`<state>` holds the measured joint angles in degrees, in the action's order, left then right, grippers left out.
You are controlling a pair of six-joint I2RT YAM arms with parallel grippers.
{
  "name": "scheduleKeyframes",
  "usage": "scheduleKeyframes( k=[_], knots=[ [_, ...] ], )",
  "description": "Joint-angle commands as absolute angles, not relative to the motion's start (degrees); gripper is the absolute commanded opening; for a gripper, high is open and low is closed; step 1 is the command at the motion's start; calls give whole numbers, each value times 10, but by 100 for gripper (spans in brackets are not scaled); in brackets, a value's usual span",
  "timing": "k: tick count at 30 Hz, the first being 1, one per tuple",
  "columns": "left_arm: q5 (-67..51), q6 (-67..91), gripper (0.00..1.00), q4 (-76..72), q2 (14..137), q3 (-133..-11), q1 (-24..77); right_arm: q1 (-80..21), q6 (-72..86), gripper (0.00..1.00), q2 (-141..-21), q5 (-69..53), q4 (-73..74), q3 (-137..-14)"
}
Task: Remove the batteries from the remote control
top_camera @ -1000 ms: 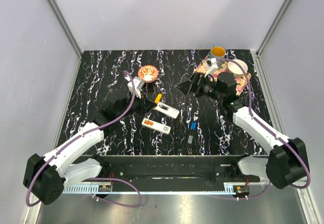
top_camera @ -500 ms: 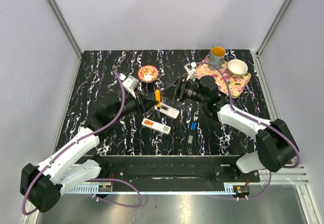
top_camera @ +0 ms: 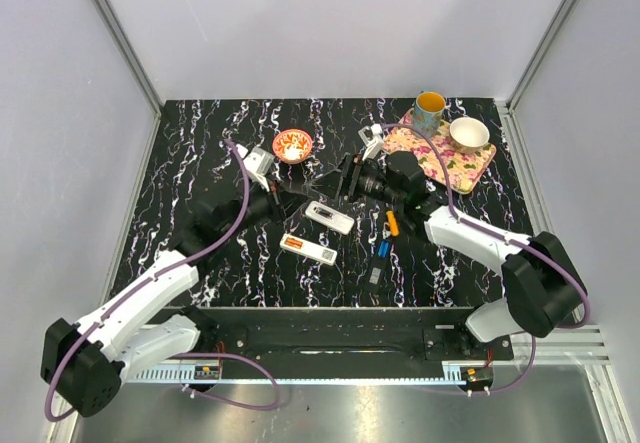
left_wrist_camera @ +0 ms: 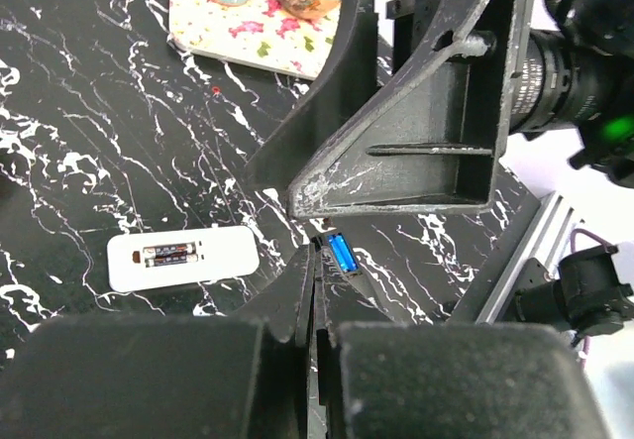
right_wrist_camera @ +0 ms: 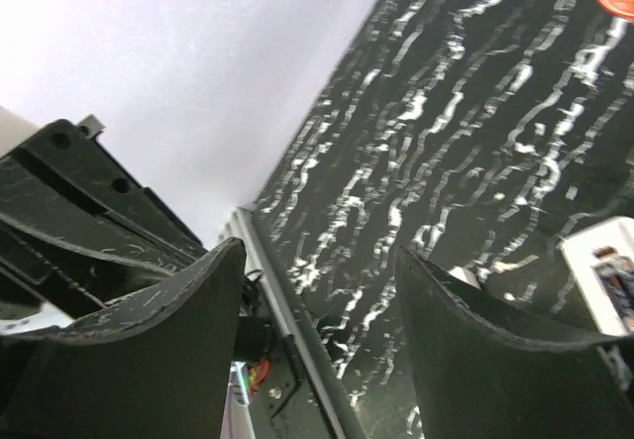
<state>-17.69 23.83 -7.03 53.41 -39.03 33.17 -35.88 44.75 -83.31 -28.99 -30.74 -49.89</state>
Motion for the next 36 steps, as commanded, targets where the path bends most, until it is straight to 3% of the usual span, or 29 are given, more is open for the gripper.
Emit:
scheduleKeyframes(
  k=[1,5,8,12,13,17,25,36],
  knots=[
    [-156,231,1,-81,570,-402,330,-360,370,71,-808,-212,-203,-534],
    [-158,213,7,-64,608,-407,330,-359,291,73,-790,-106,-80,-559],
    [-161,201,19,-48,624,-411,330,-353,239,74,-782,-26,-3,-569],
    [-161,187,52,-40,614,-407,330,-317,212,75,-777,25,63,-558],
    [-160,180,67,-37,606,-405,330,-301,210,75,-777,23,69,-555],
    [-152,163,87,-26,585,-395,330,-229,194,76,-785,6,111,-546],
    [-159,148,96,-22,580,-384,331,-153,177,85,-845,77,196,-590],
    [-174,149,96,-33,592,-374,330,-92,202,81,-920,189,279,-613]
  ],
)
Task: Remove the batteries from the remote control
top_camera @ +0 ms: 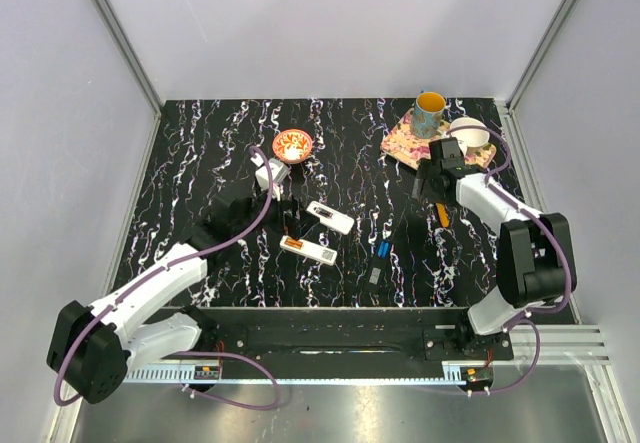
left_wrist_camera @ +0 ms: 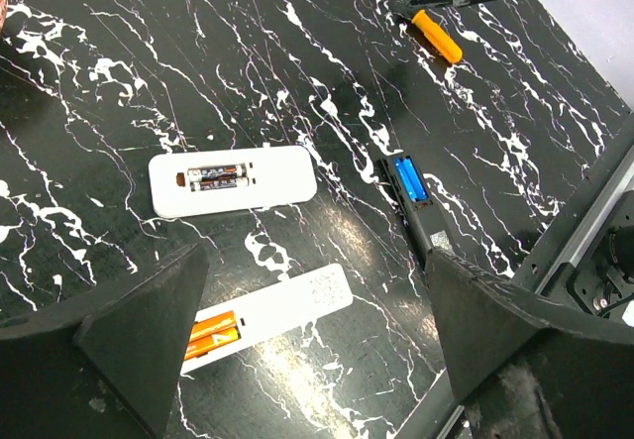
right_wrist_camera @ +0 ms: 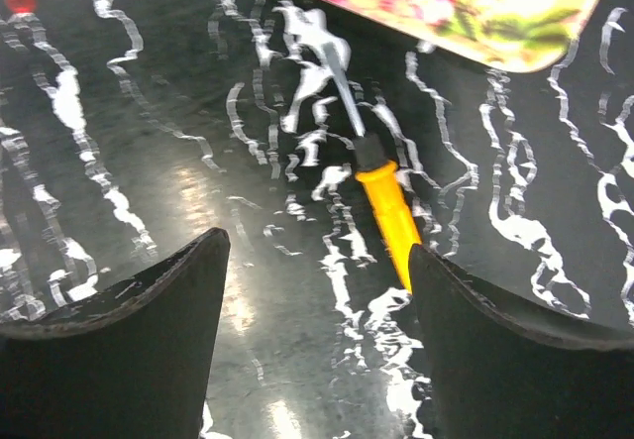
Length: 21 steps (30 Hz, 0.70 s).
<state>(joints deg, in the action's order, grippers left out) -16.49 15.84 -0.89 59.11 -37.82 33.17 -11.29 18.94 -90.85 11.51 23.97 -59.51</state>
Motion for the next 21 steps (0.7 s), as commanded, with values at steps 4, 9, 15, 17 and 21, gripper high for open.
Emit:
scheduleKeyframes(
  k=[4,9,15,17,21],
  knots=[
    [-175,148,96,-35,593,-371,330,-57,212,79,-951,146,293,-619],
    [-176,147,96,-28,589,-371,331,-7,217,66,-1011,51,308,-634],
    [-176,143,96,-17,570,-373,331,14,225,36,-1035,7,301,-627],
    [-171,139,96,-4,565,-376,330,14,223,22,-1037,2,298,-626],
    [-158,133,96,21,548,-383,330,13,216,2,-1029,-60,288,-620]
  ],
)
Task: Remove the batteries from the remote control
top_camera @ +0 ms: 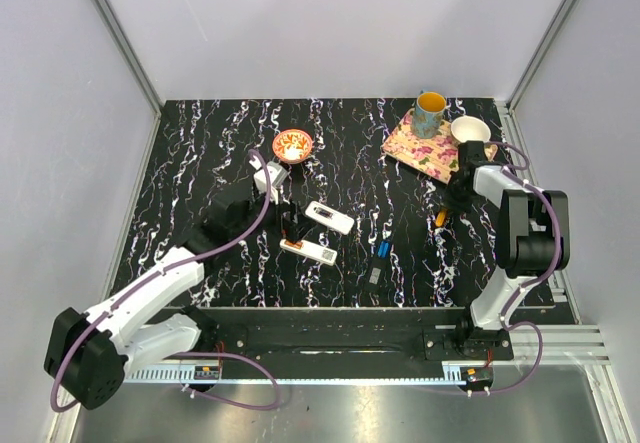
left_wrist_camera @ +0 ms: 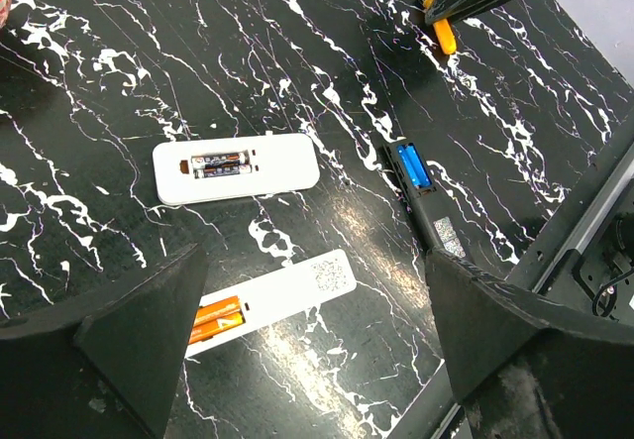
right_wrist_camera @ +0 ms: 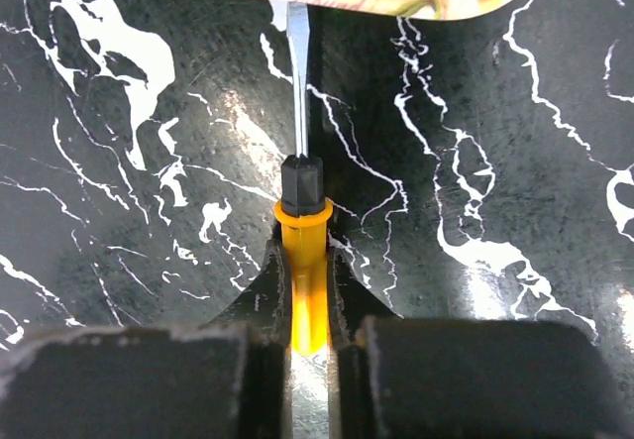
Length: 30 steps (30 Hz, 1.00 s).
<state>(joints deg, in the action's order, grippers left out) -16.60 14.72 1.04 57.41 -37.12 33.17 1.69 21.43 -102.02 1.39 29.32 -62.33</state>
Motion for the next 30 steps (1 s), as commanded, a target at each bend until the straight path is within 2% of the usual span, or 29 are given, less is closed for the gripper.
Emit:
scheduleKeyframes(
  k=[1,8,16,30],
  knots=[
    [-156,132,96,25,541,-382,331,13,210,0,-1025,-80,287,-614],
    [-142,136,96,47,508,-381,331,4,200,0,-956,-141,273,-584],
    [-154,113,96,62,507,-392,330,-118,169,0,-960,-209,308,-645],
    [-301,4,95,3,554,-417,361,-218,85,0,-999,-566,311,-703]
  ],
)
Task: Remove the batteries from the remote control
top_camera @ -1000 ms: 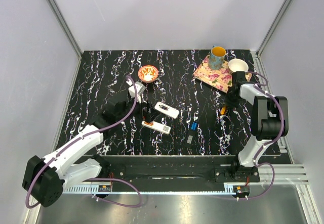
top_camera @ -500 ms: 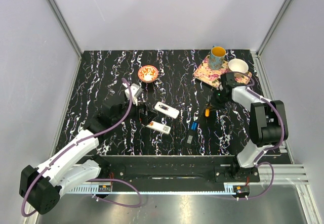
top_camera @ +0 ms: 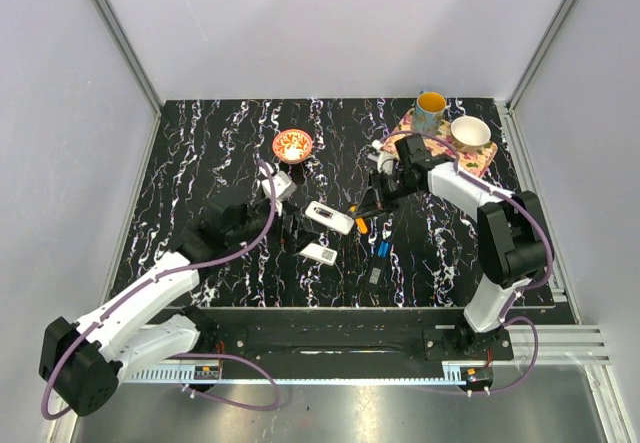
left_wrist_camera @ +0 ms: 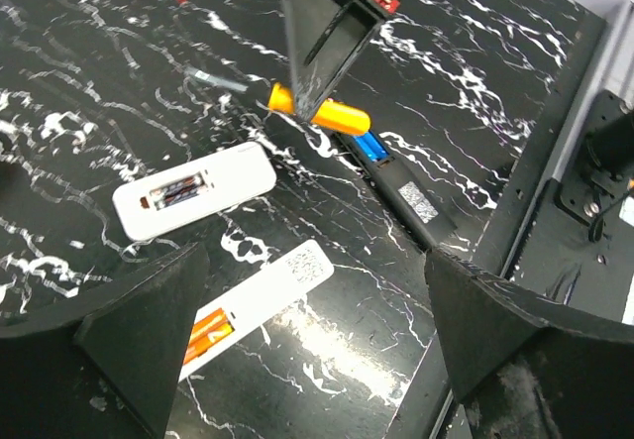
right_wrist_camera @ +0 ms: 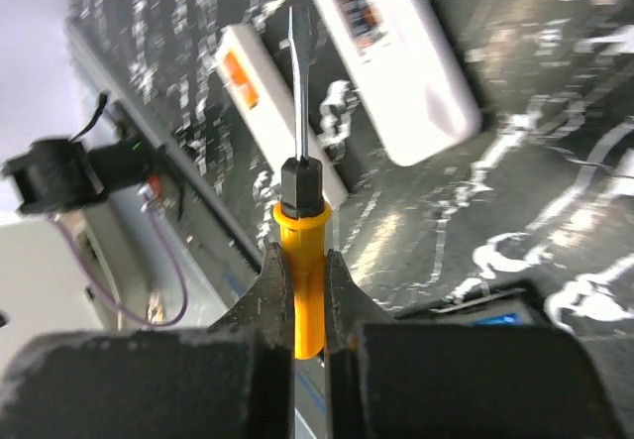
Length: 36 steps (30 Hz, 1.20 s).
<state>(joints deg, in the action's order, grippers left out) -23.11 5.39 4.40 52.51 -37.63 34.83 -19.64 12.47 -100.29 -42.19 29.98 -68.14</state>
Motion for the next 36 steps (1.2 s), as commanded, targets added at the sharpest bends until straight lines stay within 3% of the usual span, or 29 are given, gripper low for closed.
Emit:
scheduleKeyframes(
  k=[1,15,23,28,36],
  knots=[
    [-306,-22,95,3,561,-423,367,-222,79,0,-996,-577,311,-703],
    [-396,-253,88,-1,664,-468,381,-268,51,0,-945,-652,342,-715],
    [-401,-272,83,-18,733,-493,385,-277,39,0,-933,-656,363,-722],
    [-362,-272,78,-1,739,-506,398,-278,40,0,-937,-644,369,-725],
    [-241,-252,81,0,630,-433,424,-278,50,0,-960,-608,367,-738]
  ],
)
